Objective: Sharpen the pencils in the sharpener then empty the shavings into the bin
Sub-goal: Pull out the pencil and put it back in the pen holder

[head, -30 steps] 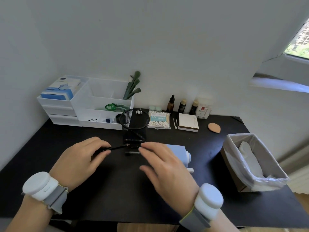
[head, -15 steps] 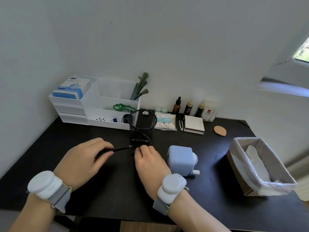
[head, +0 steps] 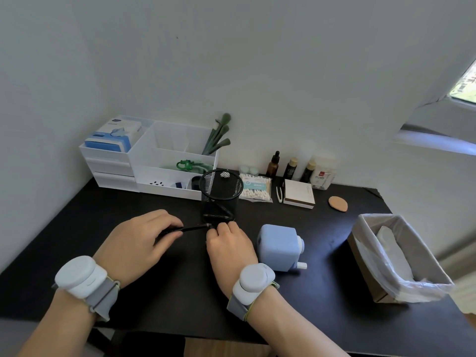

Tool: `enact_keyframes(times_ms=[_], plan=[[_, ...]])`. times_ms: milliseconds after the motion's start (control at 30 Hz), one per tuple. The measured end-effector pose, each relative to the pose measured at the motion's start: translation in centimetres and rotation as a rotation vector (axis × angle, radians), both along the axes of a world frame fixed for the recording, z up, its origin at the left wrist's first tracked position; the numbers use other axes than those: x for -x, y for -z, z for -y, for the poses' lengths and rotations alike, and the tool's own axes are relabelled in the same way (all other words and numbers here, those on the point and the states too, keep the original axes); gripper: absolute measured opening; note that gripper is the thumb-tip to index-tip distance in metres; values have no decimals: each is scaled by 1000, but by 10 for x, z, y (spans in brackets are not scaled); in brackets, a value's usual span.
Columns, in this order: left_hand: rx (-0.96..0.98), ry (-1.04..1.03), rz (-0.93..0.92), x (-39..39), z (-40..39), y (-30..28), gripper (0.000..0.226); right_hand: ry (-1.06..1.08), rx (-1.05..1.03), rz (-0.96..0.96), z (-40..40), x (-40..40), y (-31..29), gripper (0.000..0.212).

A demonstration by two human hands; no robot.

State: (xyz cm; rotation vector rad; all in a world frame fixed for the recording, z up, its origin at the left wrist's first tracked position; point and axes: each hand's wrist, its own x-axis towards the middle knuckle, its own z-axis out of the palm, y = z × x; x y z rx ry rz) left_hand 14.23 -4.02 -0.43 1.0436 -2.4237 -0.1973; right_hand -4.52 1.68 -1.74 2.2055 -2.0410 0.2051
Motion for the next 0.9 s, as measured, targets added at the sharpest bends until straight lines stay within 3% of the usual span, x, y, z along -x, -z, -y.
enact_keyframes(times_ms=[200,400,900], plan=[[3,-18,8,-6,0,-4,36,43,41,100,-3,-1,-4,30],[22,-27,-8,-11,0,-7,36,17,211,275,-12,4,-11,34],[38,104,-51,-1,-8,-18,46,-135,305,320,-29,20,-29,26]])
